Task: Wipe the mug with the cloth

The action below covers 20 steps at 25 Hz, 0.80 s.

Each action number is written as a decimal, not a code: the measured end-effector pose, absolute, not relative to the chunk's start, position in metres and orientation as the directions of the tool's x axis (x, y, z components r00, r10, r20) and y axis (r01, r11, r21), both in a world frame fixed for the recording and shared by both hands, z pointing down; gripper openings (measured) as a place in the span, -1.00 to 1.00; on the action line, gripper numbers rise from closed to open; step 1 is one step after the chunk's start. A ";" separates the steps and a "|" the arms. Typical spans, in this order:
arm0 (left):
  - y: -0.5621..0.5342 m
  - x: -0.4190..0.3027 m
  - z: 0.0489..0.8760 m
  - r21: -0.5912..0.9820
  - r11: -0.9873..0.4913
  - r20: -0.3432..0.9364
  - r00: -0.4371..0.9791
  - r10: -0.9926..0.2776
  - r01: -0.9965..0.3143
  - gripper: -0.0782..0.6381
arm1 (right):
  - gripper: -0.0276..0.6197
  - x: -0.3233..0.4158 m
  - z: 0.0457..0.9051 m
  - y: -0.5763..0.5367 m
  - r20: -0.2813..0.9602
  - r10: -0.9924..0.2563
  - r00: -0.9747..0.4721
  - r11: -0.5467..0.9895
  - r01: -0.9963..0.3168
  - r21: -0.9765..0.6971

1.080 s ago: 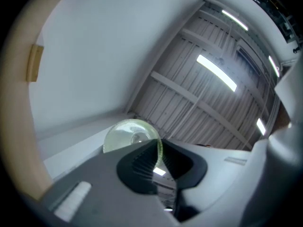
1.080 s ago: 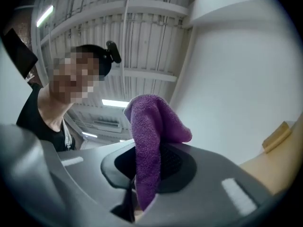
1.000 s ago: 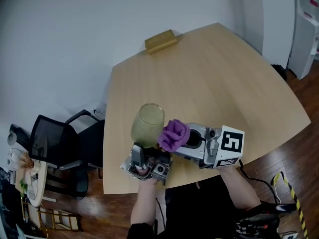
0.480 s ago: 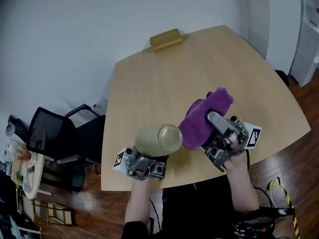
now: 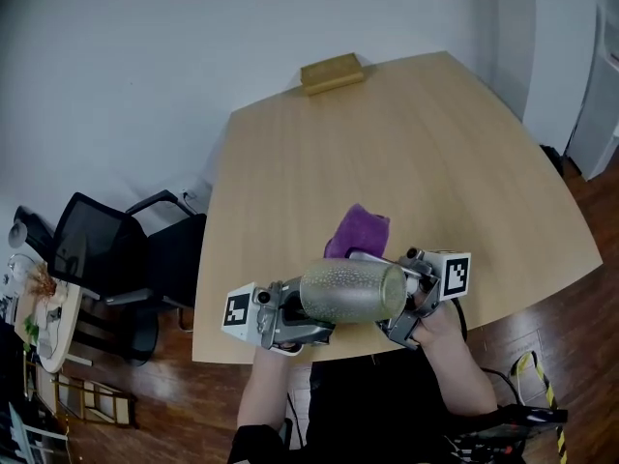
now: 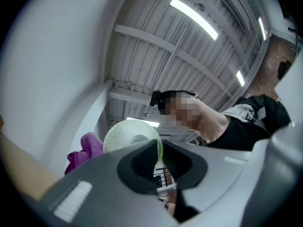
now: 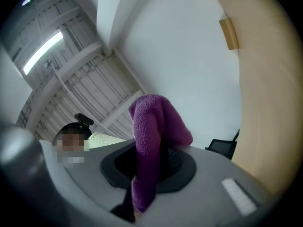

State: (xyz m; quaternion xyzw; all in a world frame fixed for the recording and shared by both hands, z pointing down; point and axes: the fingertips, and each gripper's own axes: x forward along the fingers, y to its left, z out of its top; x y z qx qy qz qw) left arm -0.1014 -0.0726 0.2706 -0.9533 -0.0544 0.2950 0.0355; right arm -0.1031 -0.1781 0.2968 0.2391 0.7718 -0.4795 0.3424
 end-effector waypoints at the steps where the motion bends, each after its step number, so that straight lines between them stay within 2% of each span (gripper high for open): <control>1: -0.075 -0.103 0.273 -0.093 -0.993 -0.560 0.820 0.116 0.076 -0.65 | -0.75 -0.106 0.302 -0.180 -0.735 0.036 -0.677 0.437 0.673 -0.597; 4: -0.083 -0.113 0.275 -0.077 -0.997 -0.584 0.809 0.070 0.030 -0.67 | -0.75 -0.097 0.310 -0.190 -0.710 0.000 -0.704 0.475 0.625 -0.620; 7: -0.091 -0.129 0.270 -0.076 -0.996 -0.615 0.788 0.013 -0.043 -0.67 | -0.75 -0.055 0.294 -0.207 -0.806 -0.057 -0.589 0.503 0.680 -0.533; 10: -0.098 -0.142 0.262 -0.083 -0.992 -0.641 0.767 -0.019 -0.094 -0.67 | -0.75 -0.026 0.270 -0.210 -0.881 -0.039 -0.472 0.522 0.742 -0.421; 13: -0.101 -0.136 0.261 -0.100 -0.990 -0.619 0.785 -0.020 -0.103 -0.67 | -0.75 -0.037 0.259 -0.193 -0.908 0.025 -0.419 0.436 0.822 -0.368; 16: -0.095 -0.124 0.261 -0.124 -0.990 -0.589 0.808 0.014 -0.073 -0.67 | -0.75 -0.057 0.265 -0.184 -0.912 0.021 -0.410 0.325 0.865 -0.381; 20: -0.086 -0.108 0.263 -0.183 -0.982 -0.511 0.857 0.061 -0.039 -0.64 | -0.75 -0.095 0.293 -0.183 -0.854 -0.016 -0.520 0.249 0.825 -0.508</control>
